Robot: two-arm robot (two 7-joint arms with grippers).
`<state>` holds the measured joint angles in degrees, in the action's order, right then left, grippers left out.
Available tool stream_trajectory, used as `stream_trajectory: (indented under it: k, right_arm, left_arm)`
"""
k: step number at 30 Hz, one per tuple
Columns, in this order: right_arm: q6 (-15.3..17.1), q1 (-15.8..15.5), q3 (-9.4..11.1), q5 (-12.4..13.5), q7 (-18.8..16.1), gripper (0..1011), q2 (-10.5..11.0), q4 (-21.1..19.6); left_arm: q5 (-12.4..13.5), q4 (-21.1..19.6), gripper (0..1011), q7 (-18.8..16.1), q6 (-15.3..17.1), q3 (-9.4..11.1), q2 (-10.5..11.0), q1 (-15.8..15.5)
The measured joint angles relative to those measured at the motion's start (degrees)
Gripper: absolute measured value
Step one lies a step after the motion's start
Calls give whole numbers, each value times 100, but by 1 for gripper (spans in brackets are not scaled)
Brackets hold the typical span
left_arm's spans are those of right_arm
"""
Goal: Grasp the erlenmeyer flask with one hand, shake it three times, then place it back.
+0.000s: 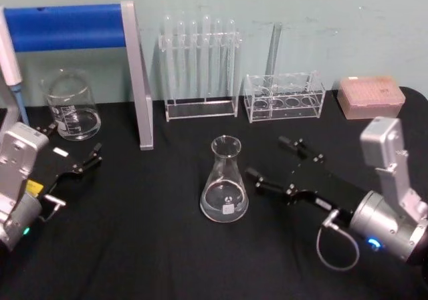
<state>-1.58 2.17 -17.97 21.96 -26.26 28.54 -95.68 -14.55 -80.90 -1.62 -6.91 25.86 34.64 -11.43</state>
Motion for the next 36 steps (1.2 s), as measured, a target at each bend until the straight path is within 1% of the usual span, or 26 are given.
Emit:
stream_trajectory:
  k: [2, 3, 4, 5, 7, 8, 10, 12, 13, 14, 15, 16, 19, 20, 22, 23, 24, 25, 29, 33, 36]
  right_arm:
    - [-103, -45, 90, 19, 65, 1000, 13, -61]
    - [-170, -68, 156, 16, 157, 1000, -5, -78]
    - [-170, -68, 156, 16, 157, 1000, -5, -78]
    - [-236, -78, 218, -28, 288, 1000, -49, -81]
    - [-299, -82, 280, -116, 452, 1000, -121, -67]
    - [-351, -79, 336, -236, 663, 1000, -224, -19]
    - [-396, -63, 378, -363, 867, 1000, -327, 37]
    - [-483, 8, 436, -678, 1278, 1000, -540, 196]
    - [-508, 35, 441, -774, 1377, 1000, -594, 248]
    - [-553, 84, 441, -965, 1556, 1000, -668, 339]
    - [-553, 84, 441, -965, 1556, 1000, -668, 339]
    - [-598, 144, 427, -1184, 1733, 1000, -741, 454]
    - [-647, 236, 367, -1555, 1972, 1000, -814, 620]
    - [-669, 294, 303, -1852, 2135, 1000, -842, 728]
    - [-676, 350, 244, -2143, 2285, 1000, -860, 830]
    - [-675, 390, 182, -2379, 2401, 1000, -875, 918]
    - [-675, 411, 153, -2516, 2454, 1000, -881, 958]
    - [-673, 446, 105, -2731, 2563, 1000, -891, 1031]
    - [-659, 488, 39, -3074, 2692, 1000, -918, 1146]
    - [-650, 501, 32, -3201, 2703, 1000, -948, 1189]
    - [-648, 501, 32, -3198, 2703, 1000, -945, 1188]
  left_arm:
    - [0, 0, 1001, 0, 0, 0, 0, 0]
    - [0, 0, 1001, 0, 0, 0, 0, 0]
    - [0, 0, 1001, 0, 0, 0, 0, 0]
    - [0, 0, 1001, 0, 0, 0, 0, 0]
    - [0, 0, 1001, 0, 0, 0, 0, 0]
    - [0, 0, 1001, 0, 0, 0, 0, 0]
    - [0, 0, 1001, 0, 0, 0, 0, 0]
    - [0, 0, 1001, 0, 0, 0, 0, 0]
    - [0, 0, 1001, 0, 0, 0, 0, 0]
    - [0, 0, 1001, 0, 0, 0, 0, 0]
    - [0, 0, 1001, 0, 0, 0, 0, 0]
    - [0, 0, 1001, 0, 0, 0, 0, 0]
    - [0, 0, 1001, 0, 0, 0, 0, 0]
    - [0, 0, 1001, 0, 0, 0, 0, 0]
    - [0, 0, 1001, 0, 0, 0, 0, 0]
    - [0, 0, 1001, 0, 0, 0, 0, 0]
    - [0, 0, 1001, 0, 0, 0, 0, 0]
    - [0, 0, 1001, 0, 0, 0, 0, 0]
    - [0, 0, 1001, 0, 0, 0, 0, 0]
    - [0, 0, 1001, 0, 0, 0, 0, 0]
    - [0, 0, 1001, 0, 0, 0, 0, 0]
